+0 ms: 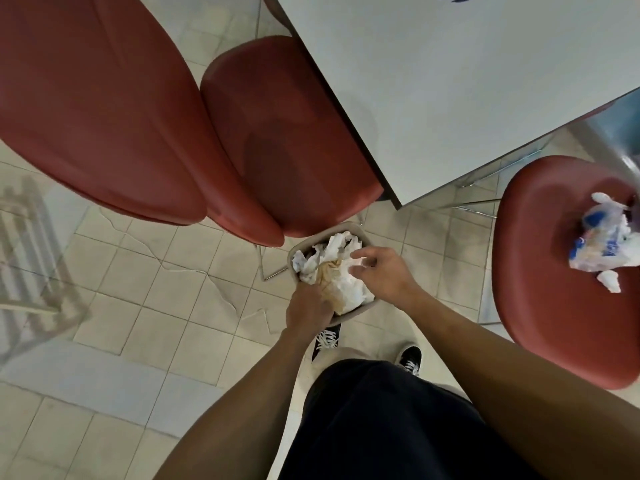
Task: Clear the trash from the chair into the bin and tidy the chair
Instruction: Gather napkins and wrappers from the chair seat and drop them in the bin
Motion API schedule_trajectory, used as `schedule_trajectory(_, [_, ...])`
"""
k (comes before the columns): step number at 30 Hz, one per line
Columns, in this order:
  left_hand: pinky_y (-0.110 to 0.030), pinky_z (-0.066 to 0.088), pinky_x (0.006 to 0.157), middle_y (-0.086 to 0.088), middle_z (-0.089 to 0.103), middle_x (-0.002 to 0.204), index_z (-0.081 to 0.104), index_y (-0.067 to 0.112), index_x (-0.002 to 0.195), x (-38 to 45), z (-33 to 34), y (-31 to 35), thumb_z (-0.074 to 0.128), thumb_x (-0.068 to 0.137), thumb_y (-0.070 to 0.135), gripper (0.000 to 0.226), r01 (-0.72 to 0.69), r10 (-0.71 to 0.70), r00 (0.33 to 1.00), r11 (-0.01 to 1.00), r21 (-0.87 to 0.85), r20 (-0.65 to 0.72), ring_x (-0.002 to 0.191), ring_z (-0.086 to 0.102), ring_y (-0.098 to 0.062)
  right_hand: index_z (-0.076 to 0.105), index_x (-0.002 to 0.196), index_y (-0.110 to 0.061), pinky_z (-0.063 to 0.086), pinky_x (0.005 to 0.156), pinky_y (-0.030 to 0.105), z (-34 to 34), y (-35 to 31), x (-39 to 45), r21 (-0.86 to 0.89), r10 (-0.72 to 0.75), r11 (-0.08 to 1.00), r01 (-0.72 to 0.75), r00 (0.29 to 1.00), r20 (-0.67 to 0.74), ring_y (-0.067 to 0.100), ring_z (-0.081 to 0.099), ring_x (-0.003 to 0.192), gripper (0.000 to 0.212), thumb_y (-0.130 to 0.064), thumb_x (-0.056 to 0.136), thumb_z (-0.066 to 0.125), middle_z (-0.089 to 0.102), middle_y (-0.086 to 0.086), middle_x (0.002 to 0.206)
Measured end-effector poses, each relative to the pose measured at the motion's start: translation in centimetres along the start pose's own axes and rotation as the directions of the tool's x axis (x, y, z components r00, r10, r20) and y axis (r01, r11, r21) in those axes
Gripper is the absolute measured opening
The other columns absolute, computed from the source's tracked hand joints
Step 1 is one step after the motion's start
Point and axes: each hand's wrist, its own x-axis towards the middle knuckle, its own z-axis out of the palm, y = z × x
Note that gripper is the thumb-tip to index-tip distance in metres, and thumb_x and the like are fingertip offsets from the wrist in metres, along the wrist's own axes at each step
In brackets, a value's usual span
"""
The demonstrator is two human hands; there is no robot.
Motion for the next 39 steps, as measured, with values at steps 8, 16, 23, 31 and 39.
schedule_trajectory(8, [-0.033,0.045,0.092,-0.007,0.050,0.132,0.058,0.017,0.125,-1.1,-0.4,1.1,0.055,0.089,0.025,0.037,-0.089,0.088,0.994,0.996,-0.016,-0.065,0.114,0.053,-0.023,0.070,0.108,-0.019,0.045,0.080,0.025,-1.5,1.2,-1.3,0.056,0.062,0.997,-0.060,0.997,-0.041,0.016,0.062,0.101,0.023,-0.025,0.086,0.066,0.067,0.003,0.112])
schedule_trajectory(16, [-0.032,0.045,0.094,-0.002,0.054,0.130,0.061,0.022,0.118,-2.6,0.5,5.7,0.057,0.086,0.026,0.032,-0.174,0.176,0.983,0.984,0.039,-0.050,0.117,0.053,-0.019,0.069,0.108,-0.018,0.044,0.076,0.023,-6.0,5.8,-3.7,0.104,0.091,0.991,-0.080,0.990,-0.107,0.018,0.062,0.094,0.022,-0.023,0.087,0.064,0.066,0.004,0.104])
schedule_trajectory(23, [-0.031,0.045,0.092,-0.003,0.057,0.120,0.064,0.019,0.113,-5.5,4.7,13.7,0.053,0.087,0.024,0.029,-0.335,0.335,0.942,0.932,0.141,0.020,0.110,0.056,-0.021,0.063,0.122,-0.015,0.046,0.074,0.026,-12.8,12.7,-7.1,0.229,0.119,0.970,-0.081,0.981,-0.156,0.018,0.062,0.094,0.033,-0.024,0.090,0.062,0.065,0.005,0.112])
schedule_trajectory(31, [-0.030,0.044,0.093,0.005,0.055,0.126,0.060,0.029,0.122,-8.9,13.2,25.7,0.055,0.090,0.030,0.033,-0.445,0.446,0.893,0.855,0.268,0.060,0.112,0.056,-0.019,0.066,0.118,-0.014,0.048,0.077,0.026,-21.8,23.8,-12.2,0.298,0.223,0.944,-0.138,0.936,-0.274,0.020,0.062,0.098,0.034,-0.025,0.086,0.068,0.066,0.006,0.109])
schedule_trajectory(39, [-0.027,0.042,0.097,0.000,0.056,0.127,0.061,0.022,0.121,-11.3,18.5,33.2,0.059,0.089,0.025,0.032,-0.631,0.613,0.774,0.726,0.273,0.158,0.113,0.055,-0.016,0.051,0.134,-0.019,0.043,0.098,0.031,-26.5,31.2,-15.4,0.286,0.326,0.931,-0.227,0.868,-0.374,0.026,0.055,0.117,0.053,-0.025,0.083,0.065,0.058,0.010,0.128])
